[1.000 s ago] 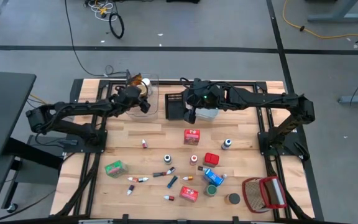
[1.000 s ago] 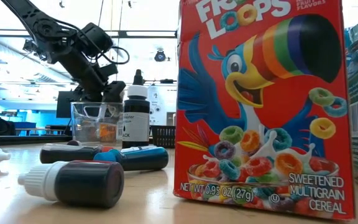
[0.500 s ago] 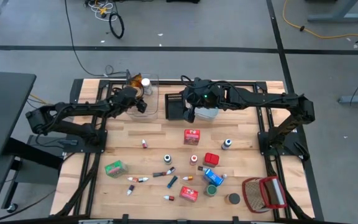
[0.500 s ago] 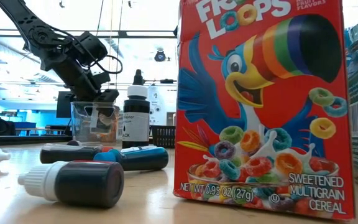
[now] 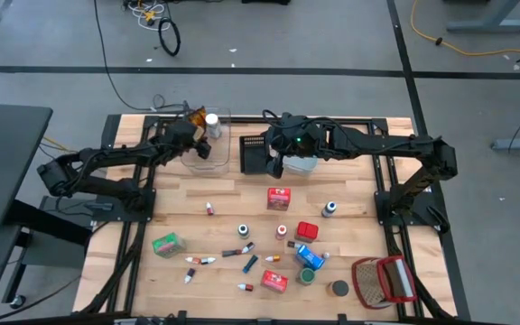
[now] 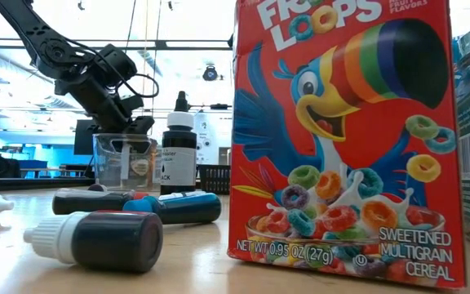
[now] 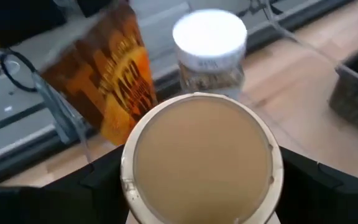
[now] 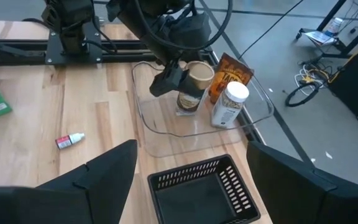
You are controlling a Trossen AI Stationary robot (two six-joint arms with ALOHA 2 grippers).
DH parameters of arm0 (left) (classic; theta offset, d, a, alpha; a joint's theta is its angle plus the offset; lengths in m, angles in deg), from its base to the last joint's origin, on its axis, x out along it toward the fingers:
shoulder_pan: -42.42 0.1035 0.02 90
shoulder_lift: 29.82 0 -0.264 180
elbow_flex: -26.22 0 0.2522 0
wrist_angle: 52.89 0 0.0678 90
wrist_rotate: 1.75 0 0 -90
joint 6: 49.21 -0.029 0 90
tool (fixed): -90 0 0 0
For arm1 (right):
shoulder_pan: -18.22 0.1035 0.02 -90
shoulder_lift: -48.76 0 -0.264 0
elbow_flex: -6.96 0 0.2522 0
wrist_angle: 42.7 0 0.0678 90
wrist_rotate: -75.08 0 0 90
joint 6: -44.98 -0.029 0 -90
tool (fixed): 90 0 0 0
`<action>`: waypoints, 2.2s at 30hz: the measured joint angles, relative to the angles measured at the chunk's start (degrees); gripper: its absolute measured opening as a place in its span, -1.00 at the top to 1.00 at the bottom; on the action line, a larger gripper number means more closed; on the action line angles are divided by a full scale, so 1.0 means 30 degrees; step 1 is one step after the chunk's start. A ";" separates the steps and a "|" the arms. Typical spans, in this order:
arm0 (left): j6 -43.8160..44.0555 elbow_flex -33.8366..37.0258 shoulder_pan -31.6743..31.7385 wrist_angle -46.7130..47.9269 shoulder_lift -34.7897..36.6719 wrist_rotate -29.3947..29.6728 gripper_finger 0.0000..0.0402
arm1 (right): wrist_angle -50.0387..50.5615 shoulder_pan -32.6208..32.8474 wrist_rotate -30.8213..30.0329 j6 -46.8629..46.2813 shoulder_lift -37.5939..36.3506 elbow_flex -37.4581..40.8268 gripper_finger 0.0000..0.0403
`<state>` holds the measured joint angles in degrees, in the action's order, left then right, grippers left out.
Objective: Pick & Place Kitchen Items
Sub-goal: Put the brown seasoning bottle into the transparent bin, then put the red seasoning can into the transparent bin
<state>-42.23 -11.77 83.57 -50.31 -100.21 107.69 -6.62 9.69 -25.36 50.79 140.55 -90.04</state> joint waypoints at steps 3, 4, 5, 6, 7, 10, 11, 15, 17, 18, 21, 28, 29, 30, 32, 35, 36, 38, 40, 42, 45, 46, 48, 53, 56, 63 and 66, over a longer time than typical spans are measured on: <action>-0.0455 0.0000 0.0190 -0.0801 0.0002 0.0297 -0.53 | 0.0000 0.0000 0.0000 0.0263 0.0000 0.0000 -0.56; -0.0614 0.0000 0.0252 -0.1000 0.0002 0.0286 -0.53 | 0.0000 0.0000 0.0000 0.0282 0.0000 0.0000 -0.56; -0.0930 0.0000 0.0289 -0.1232 0.0000 0.0272 -0.53 | 0.0000 0.0000 0.0000 0.0284 0.0000 0.0000 -0.56; -0.1333 0.0000 0.0328 -0.1480 0.0000 0.0233 -0.53 | 0.0000 0.0000 0.0000 0.0289 0.0007 0.0000 -0.56; -0.1903 0.0000 0.0356 -0.1722 0.0000 0.0144 -0.53 | 0.0000 0.0000 0.0000 0.0289 0.0007 0.0000 -0.56; -0.3225 0.0000 0.0363 -0.2108 0.0003 0.0126 -0.53 | 0.0000 0.0006 0.0000 0.0297 0.0007 0.0000 -0.56; -0.3508 0.0000 0.0397 -0.2169 0.0000 0.0104 -0.53 | 0.0000 0.0003 0.0000 0.0297 0.0007 0.0000 -0.56; -0.3563 0.0000 0.0717 -0.2111 0.0000 0.0097 -0.53 | 0.0000 0.0000 0.0000 0.0297 0.0007 0.0000 -0.56; -0.3594 0.0000 0.1002 -0.2114 0.0002 -0.0117 -0.53 | -0.0007 0.0000 0.0000 0.0297 0.0007 0.0000 -0.56; -0.3588 0.0000 0.1178 -0.2113 0.0000 -0.0473 -0.53 | -0.0007 0.0000 0.0000 0.0297 0.0007 0.0000 -0.56; -0.3457 -0.0002 0.1681 -0.2099 0.0000 -0.1944 -0.53 | -0.0007 0.0000 0.0000 0.0297 0.0007 0.0000 -0.56; -0.3987 -0.0003 0.2321 -0.2084 0.0000 -0.2439 -0.53 | -0.0007 0.0000 0.0000 0.0304 0.0007 0.0000 -0.56; -0.4137 -0.0004 0.2389 -0.2077 0.0000 -0.2612 -0.53 | -0.0007 0.0001 0.0000 0.0304 0.0007 0.0000 -0.56; -0.4423 -0.0007 0.2456 -0.2061 0.0000 -0.2846 -0.53 | -0.0007 0.0000 0.0000 0.0304 0.0007 0.0000 -0.56; -0.4709 -0.0007 0.2560 -0.1884 0.0000 -0.3278 -0.53 | -0.0007 0.0000 0.0000 0.0304 0.0007 0.0000 -0.56; -0.5013 -0.0007 0.2675 -0.1318 0.0000 -0.3455 -0.54 | -0.0007 0.0000 0.0007 0.0196 0.0007 0.0000 -0.56; -0.5080 -0.0007 0.2705 -0.1165 0.0000 -0.3462 -0.54 | -0.0007 0.0000 0.0007 0.0135 0.0007 0.0000 -0.56; -0.5126 -0.0015 0.2724 -0.0887 0.0000 -0.3429 -0.57 | -0.0007 0.0000 0.0007 0.0071 0.0007 0.0000 -0.56; -0.4986 -0.0034 0.2724 -0.0805 0.0000 -0.3441 -0.61 | -0.0007 0.0000 0.0007 0.0151 0.0007 0.0000 -0.56; -0.5006 -0.0036 0.2724 -0.0839 0.0000 -0.3422 -0.66 | -0.0007 0.0000 0.0007 0.0217 0.0007 0.0000 -0.56; -0.5481 -0.0036 0.2724 -0.1127 0.0000 -0.3339 -0.73 | -0.0015 0.0000 0.0006 0.0223 0.0007 0.0000 -0.56; -0.5620 -0.0036 0.2716 -0.1263 0.0000 -0.3277 -0.76 | -0.0015 0.0000 0.0007 0.0224 0.0007 0.0000 -0.56; -0.5933 -0.0036 0.2712 -0.1686 0.0000 -0.2997 -0.79 | -0.0015 0.0002 0.0007 0.0217 0.0007 0.0002 -0.56; -0.6539 -0.0743 0.2386 -0.1833 0.0581 -0.2784 -0.80 | -0.0046 0.0000 -0.0256 0.0218 0.0007 0.0003 -0.56; -0.6532 -0.1458 0.1889 -0.1276 0.1680 -0.2854 -0.78 | -0.0187 0.0007 -0.1587 0.0297 0.0007 0.0007 -0.56; -0.6496 -0.2324 0.0536 0.0143 0.5912 -0.2931 -0.78 | -0.1481 -0.0154 -0.3005 0.1934 0.0007 0.0015 -0.56; -0.6481 -0.2251 0.0229 0.0991 0.7903 -0.3724 -0.78 | -0.2428 -0.0285 -0.1678 0.2929 0.0007 0.0015 -0.56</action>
<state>-61.68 -18.52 84.26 -47.33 -76.50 96.51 -13.90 8.83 -30.39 59.58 140.57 -90.00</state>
